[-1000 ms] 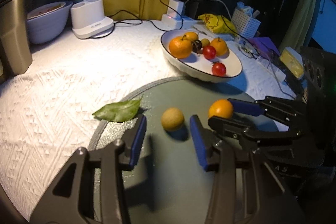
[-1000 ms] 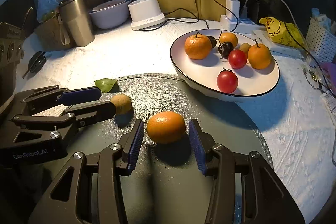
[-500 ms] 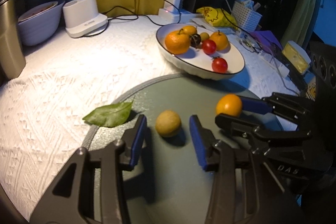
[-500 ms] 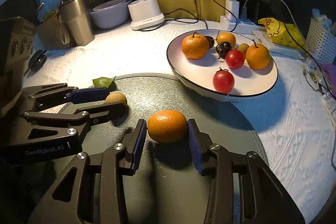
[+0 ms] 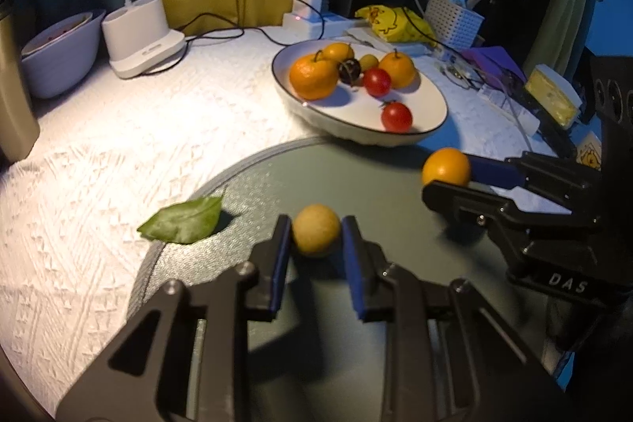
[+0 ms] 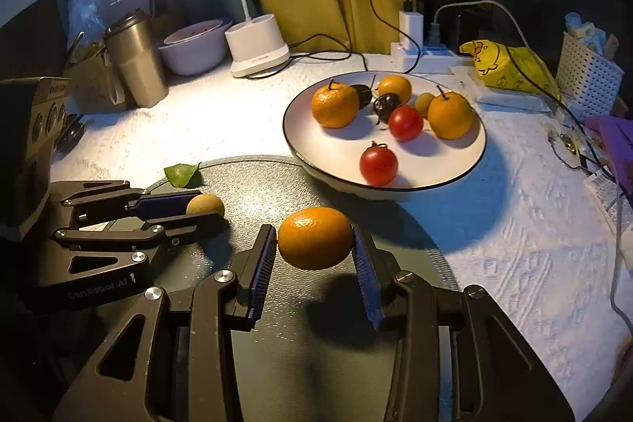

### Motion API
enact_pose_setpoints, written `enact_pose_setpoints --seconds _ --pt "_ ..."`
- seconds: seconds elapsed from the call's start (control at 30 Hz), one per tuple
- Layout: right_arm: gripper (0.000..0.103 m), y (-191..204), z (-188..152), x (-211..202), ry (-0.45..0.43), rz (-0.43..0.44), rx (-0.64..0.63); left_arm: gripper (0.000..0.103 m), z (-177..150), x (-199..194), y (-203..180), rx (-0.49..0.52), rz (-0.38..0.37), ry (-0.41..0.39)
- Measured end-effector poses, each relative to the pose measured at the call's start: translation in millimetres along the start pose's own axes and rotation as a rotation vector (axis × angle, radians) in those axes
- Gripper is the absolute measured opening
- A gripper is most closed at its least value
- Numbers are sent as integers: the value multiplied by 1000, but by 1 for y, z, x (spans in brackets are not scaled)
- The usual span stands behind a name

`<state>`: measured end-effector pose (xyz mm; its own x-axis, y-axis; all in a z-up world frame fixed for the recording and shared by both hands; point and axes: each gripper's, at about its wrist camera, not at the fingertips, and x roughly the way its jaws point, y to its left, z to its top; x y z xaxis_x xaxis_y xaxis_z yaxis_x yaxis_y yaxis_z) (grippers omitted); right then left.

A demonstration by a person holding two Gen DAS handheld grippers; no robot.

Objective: Organize fruits
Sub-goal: 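Carry the small orange and the yellow fruit over the white plate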

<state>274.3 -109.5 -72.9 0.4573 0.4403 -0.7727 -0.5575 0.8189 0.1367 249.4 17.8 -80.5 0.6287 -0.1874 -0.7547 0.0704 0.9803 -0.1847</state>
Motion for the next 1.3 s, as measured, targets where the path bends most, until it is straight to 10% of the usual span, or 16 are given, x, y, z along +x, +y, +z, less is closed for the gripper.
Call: enact_pose_setpoints --seconds 1.3 --pt "42 -69 24 -4 -75 -8 89 27 62 22 -33 67 -12 -47"
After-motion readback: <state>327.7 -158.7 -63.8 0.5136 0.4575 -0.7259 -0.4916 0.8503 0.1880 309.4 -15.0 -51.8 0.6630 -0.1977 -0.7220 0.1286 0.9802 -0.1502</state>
